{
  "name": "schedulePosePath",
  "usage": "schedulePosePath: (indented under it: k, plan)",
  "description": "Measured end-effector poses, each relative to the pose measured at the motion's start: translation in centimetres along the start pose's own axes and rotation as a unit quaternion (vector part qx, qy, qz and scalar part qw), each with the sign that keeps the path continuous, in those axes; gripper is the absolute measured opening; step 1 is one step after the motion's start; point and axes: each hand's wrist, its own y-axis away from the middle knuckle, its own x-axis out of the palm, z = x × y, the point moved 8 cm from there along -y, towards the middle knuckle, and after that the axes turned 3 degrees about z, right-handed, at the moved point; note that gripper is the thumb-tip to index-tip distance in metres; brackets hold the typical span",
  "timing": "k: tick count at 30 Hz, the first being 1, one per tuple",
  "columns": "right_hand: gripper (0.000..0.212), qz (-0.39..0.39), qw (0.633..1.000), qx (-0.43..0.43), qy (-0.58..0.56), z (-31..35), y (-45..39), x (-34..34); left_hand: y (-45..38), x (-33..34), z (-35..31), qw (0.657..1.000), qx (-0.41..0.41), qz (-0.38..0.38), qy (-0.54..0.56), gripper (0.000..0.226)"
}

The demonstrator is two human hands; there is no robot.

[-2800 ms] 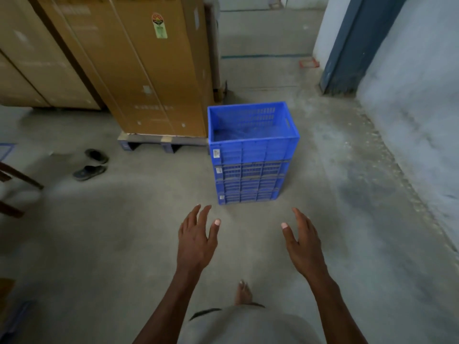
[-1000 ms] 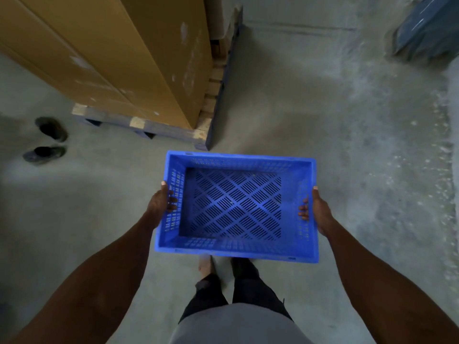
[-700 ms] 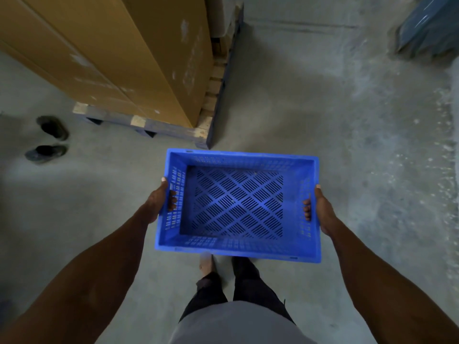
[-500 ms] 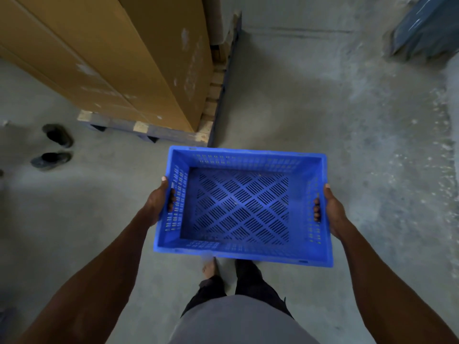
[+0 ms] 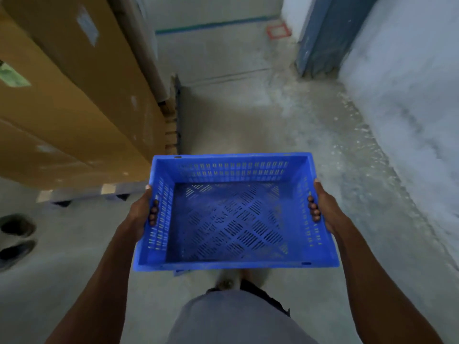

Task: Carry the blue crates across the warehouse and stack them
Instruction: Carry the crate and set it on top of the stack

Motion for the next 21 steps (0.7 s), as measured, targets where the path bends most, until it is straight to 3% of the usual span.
schedulePosePath:
  k: [11, 16, 21]
  plan:
    - [0.061, -0.174, 0.971, 0.016, -0.162, -12.3, 15.1, -11.7, 3.2, 13.4, -4.4, 0.965, 0.024, 0.185, -0.183, 0.059]
    - [0.063, -0.251, 0.933, 0.030, -0.255, -21.4, 24.2, -16.2, 7.8, 22.8, -3.1, 0.918, 0.045, 0.286, -0.270, 0.057]
    - [0.063, -0.352, 0.872, 0.046, -0.338, -32.3, 34.9, -19.3, 15.7, 33.0, 1.6, 0.841, 0.076, 0.392, -0.365, 0.055]
